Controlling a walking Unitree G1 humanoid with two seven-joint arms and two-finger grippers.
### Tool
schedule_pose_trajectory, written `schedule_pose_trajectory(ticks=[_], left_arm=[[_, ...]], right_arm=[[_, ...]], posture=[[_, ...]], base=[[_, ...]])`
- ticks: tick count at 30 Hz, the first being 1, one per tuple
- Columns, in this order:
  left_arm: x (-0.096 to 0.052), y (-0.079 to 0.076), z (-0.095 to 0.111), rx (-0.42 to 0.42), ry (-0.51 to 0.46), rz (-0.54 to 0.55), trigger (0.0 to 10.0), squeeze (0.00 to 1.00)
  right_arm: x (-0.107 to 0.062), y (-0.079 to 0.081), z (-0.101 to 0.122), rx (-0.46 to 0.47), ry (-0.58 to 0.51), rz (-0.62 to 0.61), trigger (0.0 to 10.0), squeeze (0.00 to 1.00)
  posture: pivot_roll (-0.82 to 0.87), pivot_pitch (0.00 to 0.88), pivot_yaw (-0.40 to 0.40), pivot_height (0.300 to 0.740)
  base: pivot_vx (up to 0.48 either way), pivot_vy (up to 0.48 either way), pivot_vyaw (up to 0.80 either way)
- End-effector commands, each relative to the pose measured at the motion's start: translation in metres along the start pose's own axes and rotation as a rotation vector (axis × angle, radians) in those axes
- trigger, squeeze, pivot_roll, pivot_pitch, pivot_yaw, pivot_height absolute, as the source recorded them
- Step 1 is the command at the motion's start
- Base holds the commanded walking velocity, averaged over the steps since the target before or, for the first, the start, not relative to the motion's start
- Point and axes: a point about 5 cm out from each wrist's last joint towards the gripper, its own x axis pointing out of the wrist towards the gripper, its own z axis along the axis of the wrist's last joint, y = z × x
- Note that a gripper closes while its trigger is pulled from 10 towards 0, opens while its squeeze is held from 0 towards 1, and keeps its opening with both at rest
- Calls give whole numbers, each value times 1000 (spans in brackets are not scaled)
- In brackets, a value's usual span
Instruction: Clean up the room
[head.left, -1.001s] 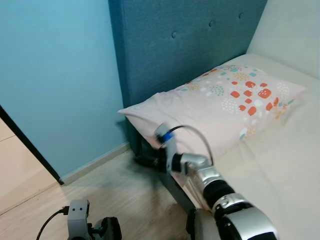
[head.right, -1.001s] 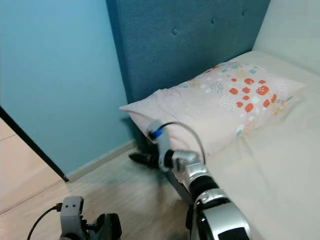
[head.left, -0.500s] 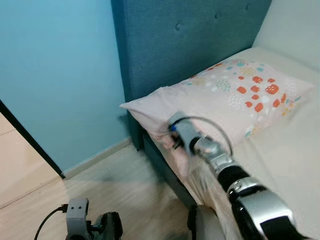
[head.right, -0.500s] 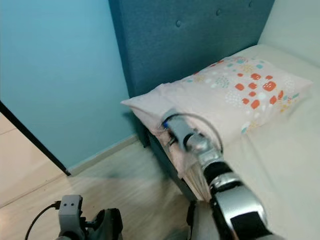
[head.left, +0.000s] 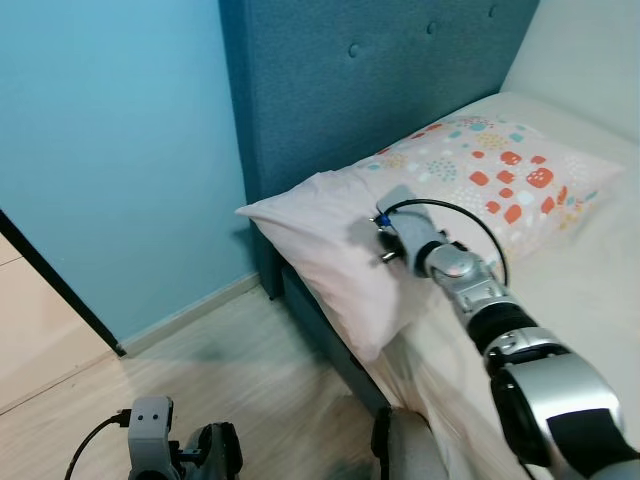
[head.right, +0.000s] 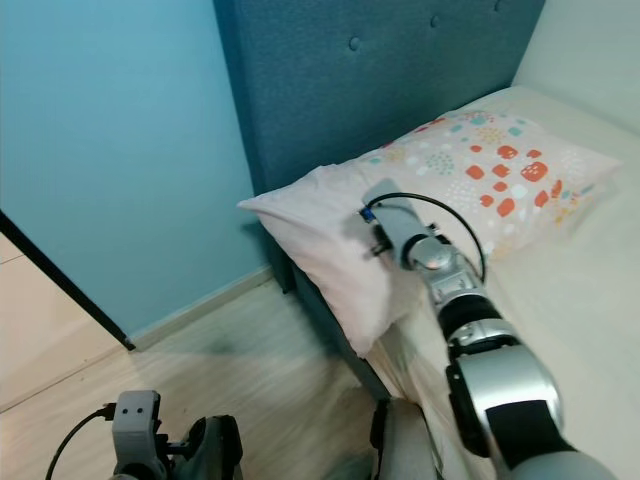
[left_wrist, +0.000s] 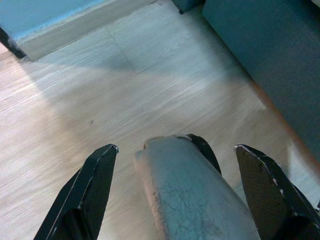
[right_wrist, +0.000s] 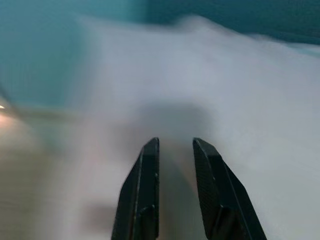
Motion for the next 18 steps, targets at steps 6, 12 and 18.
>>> schedule_pose_trajectory(ticks=[6, 12, 18], left_arm=[[-10, -7, -22, -16, 91, -27, 10000, 0], [-9, -8, -22, -19, 91, -30, 10000, 0], [-12, -8, -23, -23, 87, -27, 10000, 0]], right_arm=[[9, 36, 21, 207, -196, 291, 10000, 0], [16, 82, -41, -143, 217, 367, 10000, 0], [9, 75, -65, -266, 420, 269, 10000, 0]], posture=[[132, 259, -57, 546], [131, 258, -58, 546], [136, 268, -66, 546]], base=[[0, 0, 0], [0, 0, 0], [0, 0, 0]])
